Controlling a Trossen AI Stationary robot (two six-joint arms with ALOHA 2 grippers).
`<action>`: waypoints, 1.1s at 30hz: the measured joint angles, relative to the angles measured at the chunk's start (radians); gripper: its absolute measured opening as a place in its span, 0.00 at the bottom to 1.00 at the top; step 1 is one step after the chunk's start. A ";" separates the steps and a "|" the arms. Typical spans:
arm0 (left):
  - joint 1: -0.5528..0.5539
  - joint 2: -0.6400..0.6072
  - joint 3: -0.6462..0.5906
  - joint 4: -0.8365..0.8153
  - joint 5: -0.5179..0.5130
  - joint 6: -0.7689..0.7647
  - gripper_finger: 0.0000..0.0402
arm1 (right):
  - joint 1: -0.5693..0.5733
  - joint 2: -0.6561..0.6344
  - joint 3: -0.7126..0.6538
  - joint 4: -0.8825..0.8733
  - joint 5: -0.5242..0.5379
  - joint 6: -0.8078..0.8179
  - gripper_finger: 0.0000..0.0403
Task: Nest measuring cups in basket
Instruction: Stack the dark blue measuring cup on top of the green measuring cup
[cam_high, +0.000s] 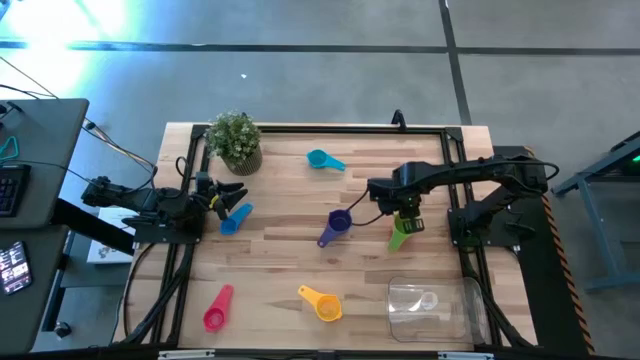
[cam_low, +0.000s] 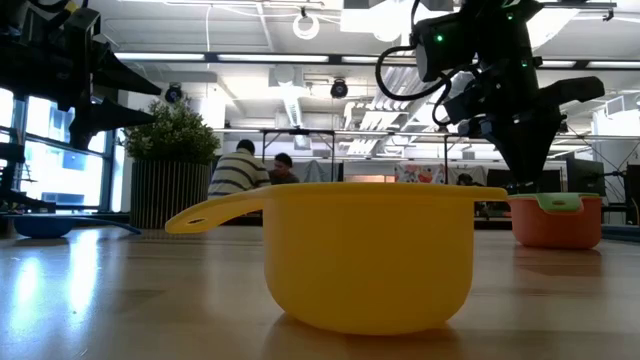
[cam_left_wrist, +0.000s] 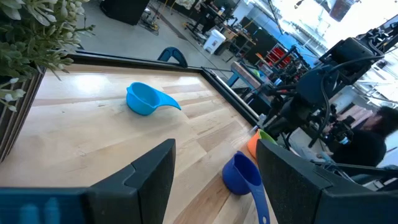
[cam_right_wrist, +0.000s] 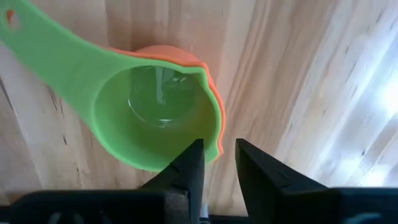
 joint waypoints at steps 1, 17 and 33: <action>0.000 0.000 0.000 0.000 0.000 0.000 0.54 | 0.000 0.000 0.000 0.000 -0.002 0.018 0.21; 0.000 0.000 0.000 0.014 -0.075 -0.007 0.54 | -0.014 -0.001 0.000 0.066 0.013 0.243 0.21; 0.000 0.000 0.000 0.270 -0.086 -0.005 0.54 | -0.097 -0.002 0.200 0.068 -0.012 0.510 0.21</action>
